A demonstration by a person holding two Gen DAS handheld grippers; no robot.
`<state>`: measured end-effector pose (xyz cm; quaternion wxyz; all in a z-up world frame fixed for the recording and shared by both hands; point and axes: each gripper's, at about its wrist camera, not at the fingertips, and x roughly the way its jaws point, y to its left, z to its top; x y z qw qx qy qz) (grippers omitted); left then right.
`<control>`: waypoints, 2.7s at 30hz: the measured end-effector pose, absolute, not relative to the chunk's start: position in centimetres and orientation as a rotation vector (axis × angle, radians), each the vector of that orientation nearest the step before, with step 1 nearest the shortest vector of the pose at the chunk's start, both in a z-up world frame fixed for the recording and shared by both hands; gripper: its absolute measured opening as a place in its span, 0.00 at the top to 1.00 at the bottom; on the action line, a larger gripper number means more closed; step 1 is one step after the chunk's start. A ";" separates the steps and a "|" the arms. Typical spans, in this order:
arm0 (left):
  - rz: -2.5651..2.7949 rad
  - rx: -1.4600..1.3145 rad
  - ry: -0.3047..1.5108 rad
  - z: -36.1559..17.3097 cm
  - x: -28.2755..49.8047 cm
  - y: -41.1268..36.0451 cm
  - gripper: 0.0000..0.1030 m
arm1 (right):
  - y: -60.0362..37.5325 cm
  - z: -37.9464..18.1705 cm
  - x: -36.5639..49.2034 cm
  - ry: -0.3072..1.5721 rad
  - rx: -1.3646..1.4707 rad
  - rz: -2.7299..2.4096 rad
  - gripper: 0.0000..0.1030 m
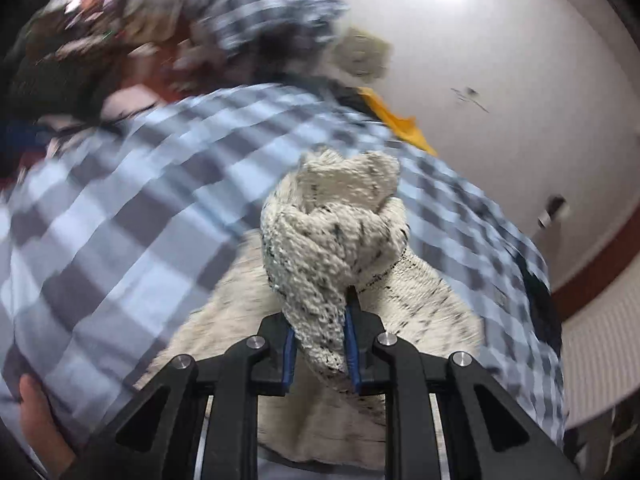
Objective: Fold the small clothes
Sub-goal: 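Lift the shirt end and fold it over the bundle with the right tool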
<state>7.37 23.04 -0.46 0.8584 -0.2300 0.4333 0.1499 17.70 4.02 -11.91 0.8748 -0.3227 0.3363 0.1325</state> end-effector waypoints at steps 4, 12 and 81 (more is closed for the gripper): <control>0.233 -0.499 0.911 -0.8 8.5 23.1 0.00 | 5.4 -15.0 16.9 0.722 -0.740 0.336 0.84; -0.385 -0.518 1.021 -1.6 14.1 16.5 0.00 | 5.8 -18.3 14.2 0.638 -0.969 0.373 0.82; -0.158 -0.177 1.207 -6.6 15.0 8.5 0.00 | -13.5 -5.1 23.0 1.158 0.020 0.336 0.24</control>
